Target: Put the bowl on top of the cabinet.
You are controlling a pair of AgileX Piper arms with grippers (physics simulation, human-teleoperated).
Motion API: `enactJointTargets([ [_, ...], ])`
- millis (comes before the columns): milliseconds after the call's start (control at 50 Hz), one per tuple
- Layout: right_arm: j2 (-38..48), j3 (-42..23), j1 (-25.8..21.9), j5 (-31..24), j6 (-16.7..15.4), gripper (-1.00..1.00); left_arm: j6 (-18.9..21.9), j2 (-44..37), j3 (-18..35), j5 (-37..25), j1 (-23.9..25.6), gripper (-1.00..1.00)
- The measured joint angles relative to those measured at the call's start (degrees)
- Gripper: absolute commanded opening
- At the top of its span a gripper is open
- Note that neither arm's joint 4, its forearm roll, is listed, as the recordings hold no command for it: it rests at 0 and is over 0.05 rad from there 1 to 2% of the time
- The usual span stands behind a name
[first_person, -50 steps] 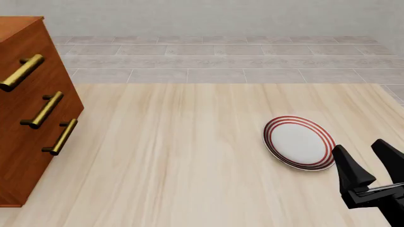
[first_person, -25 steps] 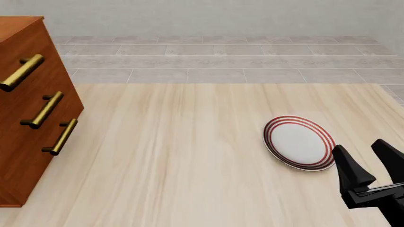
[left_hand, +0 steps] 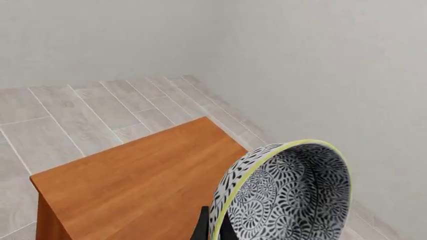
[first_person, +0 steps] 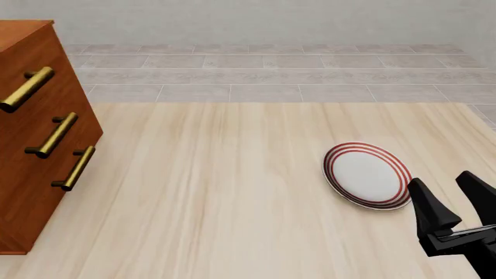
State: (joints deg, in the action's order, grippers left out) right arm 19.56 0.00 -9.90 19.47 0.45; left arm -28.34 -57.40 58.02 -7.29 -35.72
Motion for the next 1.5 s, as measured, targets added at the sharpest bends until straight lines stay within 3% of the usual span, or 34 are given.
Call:
enactJointTargets([
  [1000, 0.0, 0.0, 0.0, 0.0, 0.0, 1.0, 2.0, -5.1, -3.7, 4.7, -2.5, -1.0],
  [1020, 0.0, 0.0, 0.0, 0.0, 0.0, 1.0, 2.0, -5.2, -3.7, 4.8, -2.6, 1.0],
  [1500, 0.0, 0.0, 0.0, 0.0, 0.0, 1.0, 0.3, -3.3, -2.8, 5.7, -2.0, 1.0],
])
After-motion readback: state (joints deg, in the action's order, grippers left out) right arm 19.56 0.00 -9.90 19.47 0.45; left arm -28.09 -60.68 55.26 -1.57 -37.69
